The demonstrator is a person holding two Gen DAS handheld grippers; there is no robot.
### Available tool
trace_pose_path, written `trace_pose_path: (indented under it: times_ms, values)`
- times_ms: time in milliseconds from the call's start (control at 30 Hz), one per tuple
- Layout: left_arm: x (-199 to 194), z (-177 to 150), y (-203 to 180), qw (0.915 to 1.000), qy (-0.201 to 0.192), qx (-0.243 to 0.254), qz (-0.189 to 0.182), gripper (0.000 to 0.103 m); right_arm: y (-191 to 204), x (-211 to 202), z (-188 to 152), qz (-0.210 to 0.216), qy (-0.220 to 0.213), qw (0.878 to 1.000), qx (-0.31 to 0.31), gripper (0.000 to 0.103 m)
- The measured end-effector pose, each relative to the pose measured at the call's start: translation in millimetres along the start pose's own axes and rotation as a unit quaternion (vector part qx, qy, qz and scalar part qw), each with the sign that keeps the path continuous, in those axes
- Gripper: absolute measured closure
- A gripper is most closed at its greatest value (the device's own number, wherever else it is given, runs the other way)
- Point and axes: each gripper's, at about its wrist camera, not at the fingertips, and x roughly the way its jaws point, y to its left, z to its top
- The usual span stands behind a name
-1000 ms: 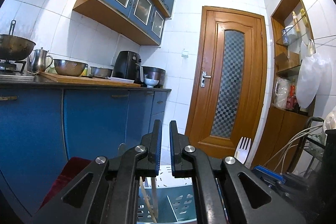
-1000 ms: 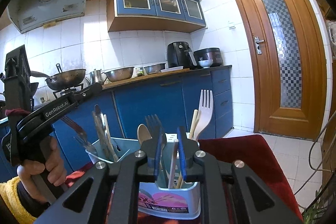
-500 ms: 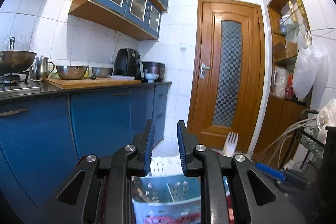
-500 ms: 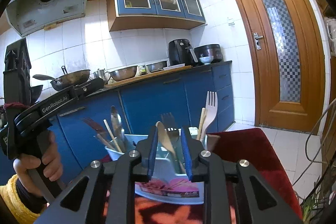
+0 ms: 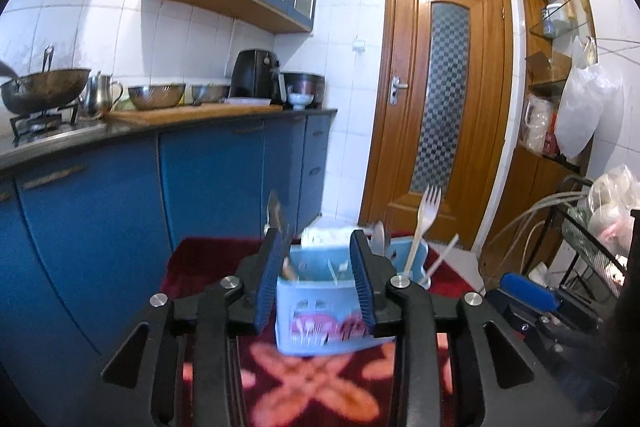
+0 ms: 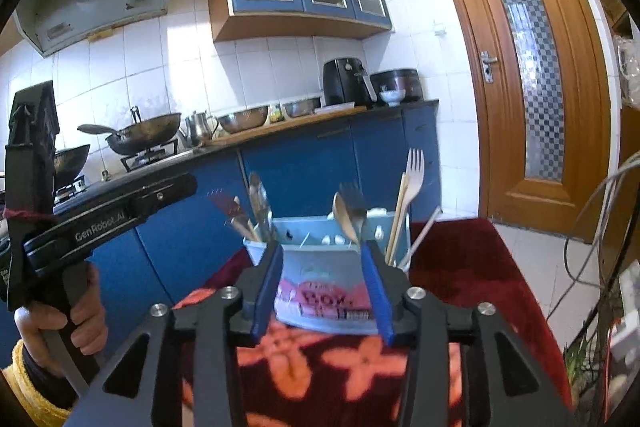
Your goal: Organize utensils
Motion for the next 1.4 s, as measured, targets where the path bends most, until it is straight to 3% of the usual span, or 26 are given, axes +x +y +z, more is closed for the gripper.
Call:
trace_pose_path:
  times_ms: [233, 633, 933, 1400]
  values:
    - [-1, -42, 2, 0.9990, 0.042, -0.008, 0.015, 0.043, 0, -6, -26, -0.021, 0.024, 0.999, 0.003, 0.042]
    - [36, -97, 3, 0.9950, 0.092, -0.009, 0.038, 0.038, -16, 8, -63, -0.064, 0.048, 0.997, 0.021, 0.010]
    - [45, -111, -1, 0.9954, 0.077, 0.009, 0.057, 0.038, -24, 19, -77, -0.070, 0.058, 0.995, 0.034, 0.009]
    - [47, -111, 2, 0.9949, 0.085, -0.004, 0.054, 0.038, -26, 22, -80, -0.069, 0.063, 0.995, 0.041, 0.009]
